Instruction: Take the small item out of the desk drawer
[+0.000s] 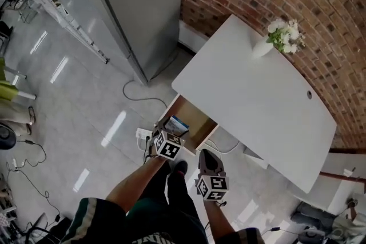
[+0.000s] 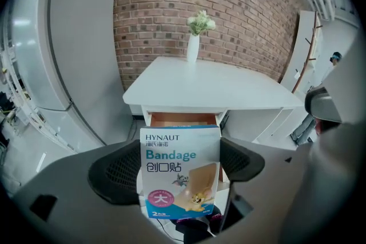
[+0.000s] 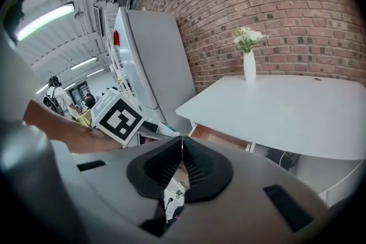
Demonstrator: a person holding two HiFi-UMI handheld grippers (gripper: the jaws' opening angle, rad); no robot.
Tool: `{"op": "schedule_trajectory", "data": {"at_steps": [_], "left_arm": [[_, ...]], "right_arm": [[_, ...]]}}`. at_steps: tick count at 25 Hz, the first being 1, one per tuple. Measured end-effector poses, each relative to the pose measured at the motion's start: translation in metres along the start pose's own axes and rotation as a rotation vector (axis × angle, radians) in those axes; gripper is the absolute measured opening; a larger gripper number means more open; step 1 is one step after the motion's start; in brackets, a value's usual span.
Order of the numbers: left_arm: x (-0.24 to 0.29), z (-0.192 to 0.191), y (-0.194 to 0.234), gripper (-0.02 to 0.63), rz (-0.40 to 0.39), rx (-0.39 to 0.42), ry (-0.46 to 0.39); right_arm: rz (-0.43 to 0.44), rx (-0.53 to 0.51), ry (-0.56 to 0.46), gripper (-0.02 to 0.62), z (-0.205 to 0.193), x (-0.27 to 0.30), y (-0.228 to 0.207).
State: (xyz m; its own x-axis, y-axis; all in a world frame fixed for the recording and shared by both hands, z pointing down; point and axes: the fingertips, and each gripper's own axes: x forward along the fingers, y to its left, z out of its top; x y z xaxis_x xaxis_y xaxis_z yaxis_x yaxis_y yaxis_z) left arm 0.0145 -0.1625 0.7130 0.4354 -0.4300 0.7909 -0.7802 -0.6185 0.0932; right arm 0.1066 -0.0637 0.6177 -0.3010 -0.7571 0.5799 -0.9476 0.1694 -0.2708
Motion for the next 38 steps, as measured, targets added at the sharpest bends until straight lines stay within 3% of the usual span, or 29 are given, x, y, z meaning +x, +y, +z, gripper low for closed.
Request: {"op": "schedule_trajectory", "data": {"at_steps": [11,22,33,38], "left_arm": [[-0.098,0.066,0.024,0.442,0.063,-0.001,-0.164],[-0.17,0.163,0.023,0.442,0.119,0.089,-0.375],[-0.237,0.213,0.017,0.442,0.122,0.139,-0.538],[-0.25,0.219,0.021,0.442,0.132,0.141,-0.563]], "right_arm": [[0.0,-0.072,-0.139,0.025,0.086,-0.022,0.012],[0.045,-0.19,-0.309,0.025,0.187,-0.034,0.037],[0.034,-0.234,-0.419,0.025,0.236,-0.055,0.04],[0.049,-0.253,-0.45,0.025,0.246,-0.06,0.052]]}}
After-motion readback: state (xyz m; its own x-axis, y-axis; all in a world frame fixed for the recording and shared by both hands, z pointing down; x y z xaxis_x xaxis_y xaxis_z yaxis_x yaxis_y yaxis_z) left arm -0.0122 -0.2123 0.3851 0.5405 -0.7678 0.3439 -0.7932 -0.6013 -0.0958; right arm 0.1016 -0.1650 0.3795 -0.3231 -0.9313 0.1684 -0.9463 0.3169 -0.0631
